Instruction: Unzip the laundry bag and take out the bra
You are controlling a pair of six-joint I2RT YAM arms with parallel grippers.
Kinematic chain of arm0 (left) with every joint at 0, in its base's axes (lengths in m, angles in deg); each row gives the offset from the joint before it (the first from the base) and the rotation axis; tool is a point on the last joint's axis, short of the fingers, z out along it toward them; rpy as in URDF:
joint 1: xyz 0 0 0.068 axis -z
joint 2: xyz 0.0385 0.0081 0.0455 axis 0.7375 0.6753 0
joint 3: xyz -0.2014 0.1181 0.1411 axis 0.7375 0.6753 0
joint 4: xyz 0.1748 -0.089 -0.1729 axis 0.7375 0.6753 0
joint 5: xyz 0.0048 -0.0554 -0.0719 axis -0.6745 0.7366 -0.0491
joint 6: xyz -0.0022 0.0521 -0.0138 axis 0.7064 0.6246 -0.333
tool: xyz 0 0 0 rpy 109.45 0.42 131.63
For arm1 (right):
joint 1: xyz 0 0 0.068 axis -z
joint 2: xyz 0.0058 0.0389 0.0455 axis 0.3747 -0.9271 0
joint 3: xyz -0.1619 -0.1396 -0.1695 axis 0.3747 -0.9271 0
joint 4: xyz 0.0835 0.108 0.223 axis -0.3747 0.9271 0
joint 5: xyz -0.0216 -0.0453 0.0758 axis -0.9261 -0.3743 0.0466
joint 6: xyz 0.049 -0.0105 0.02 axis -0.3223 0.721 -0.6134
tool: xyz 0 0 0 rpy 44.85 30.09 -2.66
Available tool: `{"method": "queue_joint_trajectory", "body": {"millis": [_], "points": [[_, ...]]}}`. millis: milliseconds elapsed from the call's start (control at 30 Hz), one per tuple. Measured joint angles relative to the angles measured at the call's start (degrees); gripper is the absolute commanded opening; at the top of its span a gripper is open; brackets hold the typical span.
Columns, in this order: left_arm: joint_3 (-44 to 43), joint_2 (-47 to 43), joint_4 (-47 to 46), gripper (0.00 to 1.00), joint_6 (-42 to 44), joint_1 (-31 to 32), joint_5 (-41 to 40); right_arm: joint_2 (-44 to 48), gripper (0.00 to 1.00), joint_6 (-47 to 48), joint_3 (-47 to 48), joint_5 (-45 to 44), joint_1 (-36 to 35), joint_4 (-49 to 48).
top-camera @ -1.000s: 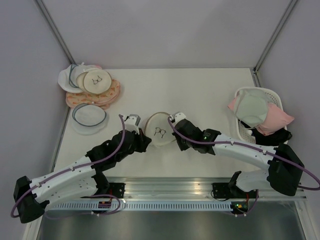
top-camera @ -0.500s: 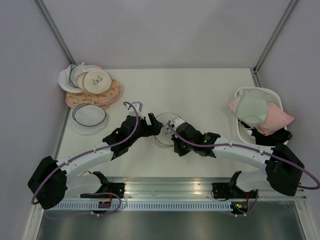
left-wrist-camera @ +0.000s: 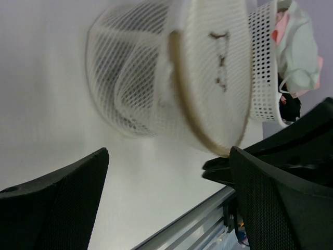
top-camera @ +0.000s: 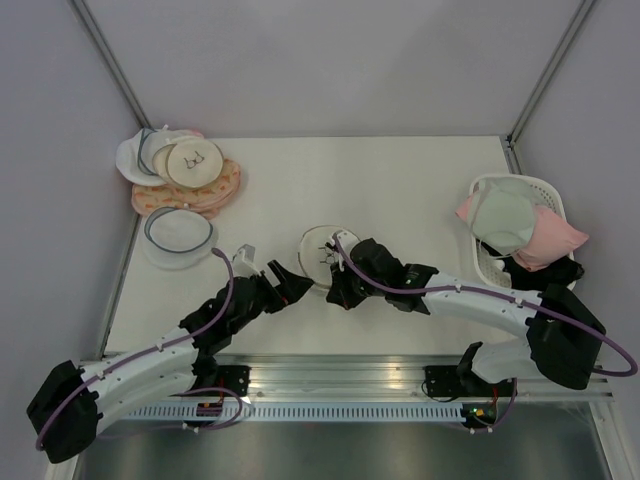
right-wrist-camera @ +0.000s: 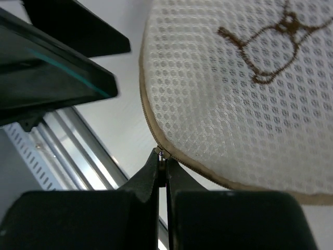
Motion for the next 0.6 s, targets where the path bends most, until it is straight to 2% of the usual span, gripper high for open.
{"method": "queue_joint_trajectory", "body": {"millis": [100,233,600], "points": [[4.13,-0.11,-0.48,1.0,-4.11,0.63,0.09,-0.66,0.0,-0.39,0.0,3.89,-0.02,-3.85],[4.98,2.14,-4.09,1.0,-8.15,0.63,-0.04,-2.36,0.0,-0.66,0.02,7.5,-0.02,-7.08],[5.05,2.93,-11.61,0.99,-13.6,3.76,-3.52,-4.76,0.0,-0.02,0.28,8.74,-0.22,-6.82]]}}
